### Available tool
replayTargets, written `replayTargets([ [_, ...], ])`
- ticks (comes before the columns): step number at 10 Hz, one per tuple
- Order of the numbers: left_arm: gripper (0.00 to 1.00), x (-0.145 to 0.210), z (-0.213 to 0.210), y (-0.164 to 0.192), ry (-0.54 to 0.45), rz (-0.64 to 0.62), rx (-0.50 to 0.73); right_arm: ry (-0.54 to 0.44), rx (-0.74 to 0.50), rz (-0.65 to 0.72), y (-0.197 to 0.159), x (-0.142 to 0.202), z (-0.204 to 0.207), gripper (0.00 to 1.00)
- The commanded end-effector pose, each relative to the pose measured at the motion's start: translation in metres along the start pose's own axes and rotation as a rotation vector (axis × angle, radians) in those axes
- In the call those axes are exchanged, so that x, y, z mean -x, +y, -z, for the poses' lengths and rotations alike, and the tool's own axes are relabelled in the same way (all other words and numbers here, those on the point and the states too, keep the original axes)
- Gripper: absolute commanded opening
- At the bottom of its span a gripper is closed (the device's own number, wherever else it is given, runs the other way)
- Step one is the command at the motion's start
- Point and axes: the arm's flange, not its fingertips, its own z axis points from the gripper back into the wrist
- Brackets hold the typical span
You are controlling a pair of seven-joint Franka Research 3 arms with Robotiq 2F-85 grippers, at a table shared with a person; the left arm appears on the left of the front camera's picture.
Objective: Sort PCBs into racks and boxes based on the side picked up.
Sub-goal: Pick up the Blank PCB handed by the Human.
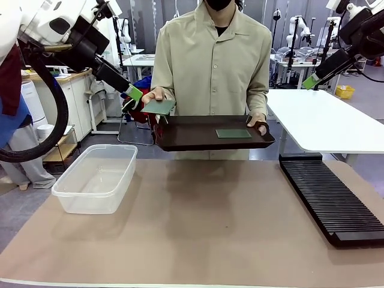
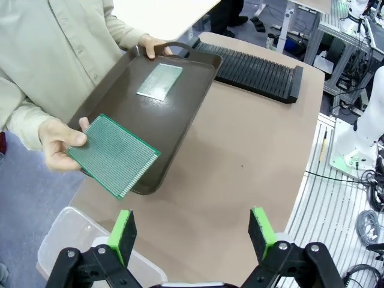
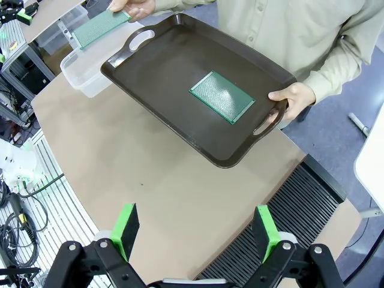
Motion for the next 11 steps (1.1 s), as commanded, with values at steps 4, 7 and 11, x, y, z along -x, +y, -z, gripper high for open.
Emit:
replayTargets([
  [4,1.00,0.002,-0.004,0.052,0.052,-0.511,0.325,0.001,-0.003,0.000,0.000,0.000,0.001,1.00],
  [7,1.00,0.017,0.008,0.083,0.078,-0.674,0.427,0.001,-0.003,0.000,0.000,0.000,0.001,1.00],
  [11,1.00,0.036,0.018,0.103,0.085,-0.704,0.434,0.001,-0.003,0.000,0.000,0.000,0.001,1.00],
])
